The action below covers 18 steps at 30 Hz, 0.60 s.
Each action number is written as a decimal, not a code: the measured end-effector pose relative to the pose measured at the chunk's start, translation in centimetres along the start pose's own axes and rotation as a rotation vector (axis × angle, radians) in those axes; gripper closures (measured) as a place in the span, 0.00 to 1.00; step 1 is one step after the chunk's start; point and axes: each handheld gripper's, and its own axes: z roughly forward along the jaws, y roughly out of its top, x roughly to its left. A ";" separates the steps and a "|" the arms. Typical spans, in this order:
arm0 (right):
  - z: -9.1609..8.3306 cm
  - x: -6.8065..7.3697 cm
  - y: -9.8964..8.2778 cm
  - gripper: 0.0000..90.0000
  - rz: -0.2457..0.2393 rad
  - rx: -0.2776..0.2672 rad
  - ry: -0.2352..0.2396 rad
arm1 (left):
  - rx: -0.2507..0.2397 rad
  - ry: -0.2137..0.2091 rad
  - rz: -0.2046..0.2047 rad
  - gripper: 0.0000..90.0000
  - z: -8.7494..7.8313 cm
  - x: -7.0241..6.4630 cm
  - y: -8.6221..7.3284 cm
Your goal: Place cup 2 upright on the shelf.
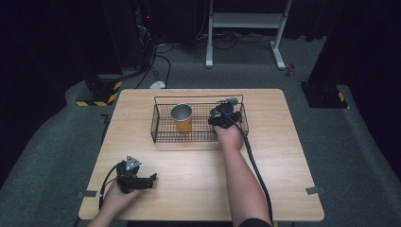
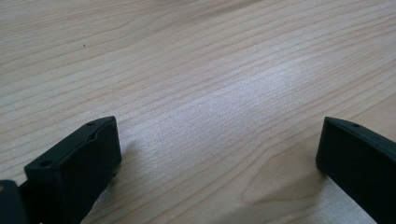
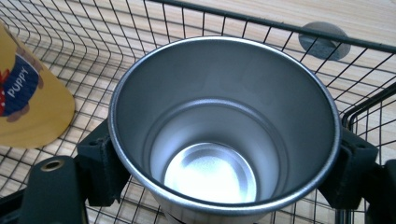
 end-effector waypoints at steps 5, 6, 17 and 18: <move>0.0 0.1 -0.1 0.20 -0.004 0.003 -0.001 | 0.000 0.000 0.000 0.00 0.0 0.0 0.0; 0.0 0.0 -0.1 0.20 -0.005 0.003 -0.001 | 0.000 0.000 0.000 0.00 0.0 0.0 0.0; -0.3 0.1 -0.8 0.20 -0.015 -0.011 -0.002 | 0.000 0.001 0.001 0.00 0.0 0.0 0.0; -0.3 0.1 -0.9 0.20 -0.020 -0.013 -0.004 | 0.001 0.001 0.001 0.00 0.0 0.0 0.0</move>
